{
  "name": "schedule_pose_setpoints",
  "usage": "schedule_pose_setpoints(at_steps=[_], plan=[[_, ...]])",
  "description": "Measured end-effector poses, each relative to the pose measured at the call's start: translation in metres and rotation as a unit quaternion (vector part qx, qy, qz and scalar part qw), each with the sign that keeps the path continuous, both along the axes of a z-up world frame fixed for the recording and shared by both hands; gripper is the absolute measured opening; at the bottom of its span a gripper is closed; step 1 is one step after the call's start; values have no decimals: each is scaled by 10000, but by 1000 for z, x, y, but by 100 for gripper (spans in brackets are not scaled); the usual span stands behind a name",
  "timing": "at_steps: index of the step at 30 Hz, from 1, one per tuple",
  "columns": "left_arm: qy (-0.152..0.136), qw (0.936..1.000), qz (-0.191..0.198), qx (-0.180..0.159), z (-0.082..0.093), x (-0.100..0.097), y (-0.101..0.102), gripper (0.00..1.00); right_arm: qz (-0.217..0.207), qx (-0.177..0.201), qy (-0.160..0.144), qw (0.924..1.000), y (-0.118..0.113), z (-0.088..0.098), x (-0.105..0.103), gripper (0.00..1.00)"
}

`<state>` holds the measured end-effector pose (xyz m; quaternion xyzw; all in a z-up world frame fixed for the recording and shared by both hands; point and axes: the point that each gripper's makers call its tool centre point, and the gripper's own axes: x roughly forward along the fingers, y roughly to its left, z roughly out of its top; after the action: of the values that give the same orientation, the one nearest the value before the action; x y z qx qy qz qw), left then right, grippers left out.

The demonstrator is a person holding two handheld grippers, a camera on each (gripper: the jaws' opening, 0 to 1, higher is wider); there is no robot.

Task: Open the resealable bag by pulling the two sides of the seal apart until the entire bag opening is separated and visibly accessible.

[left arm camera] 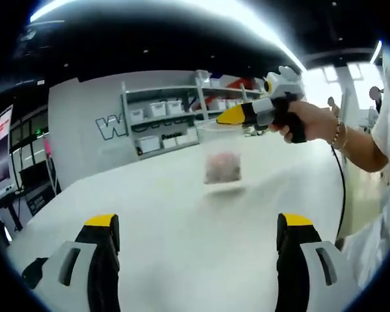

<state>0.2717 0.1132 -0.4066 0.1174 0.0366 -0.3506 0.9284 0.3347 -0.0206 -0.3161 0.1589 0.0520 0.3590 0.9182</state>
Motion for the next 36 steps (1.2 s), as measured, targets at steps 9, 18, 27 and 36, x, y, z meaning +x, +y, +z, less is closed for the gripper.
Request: schedule_pose_setpoints(at_steps=[9, 18, 27, 36], plan=[[-6, 10000, 28, -5, 1, 0, 2, 100, -55, -8, 46, 10000, -1, -4, 7, 0], [-22, 10000, 28, -13, 3, 1, 1, 100, -97, -61, -1, 9999, -3, 1, 17, 0], [-29, 10000, 36, -12, 4, 2, 0, 100, -134, -72, -19, 9999, -4, 5, 26, 0], [-42, 10000, 33, -5, 6, 2, 0, 100, -185, -43, 13, 9998, -6, 8, 36, 0]])
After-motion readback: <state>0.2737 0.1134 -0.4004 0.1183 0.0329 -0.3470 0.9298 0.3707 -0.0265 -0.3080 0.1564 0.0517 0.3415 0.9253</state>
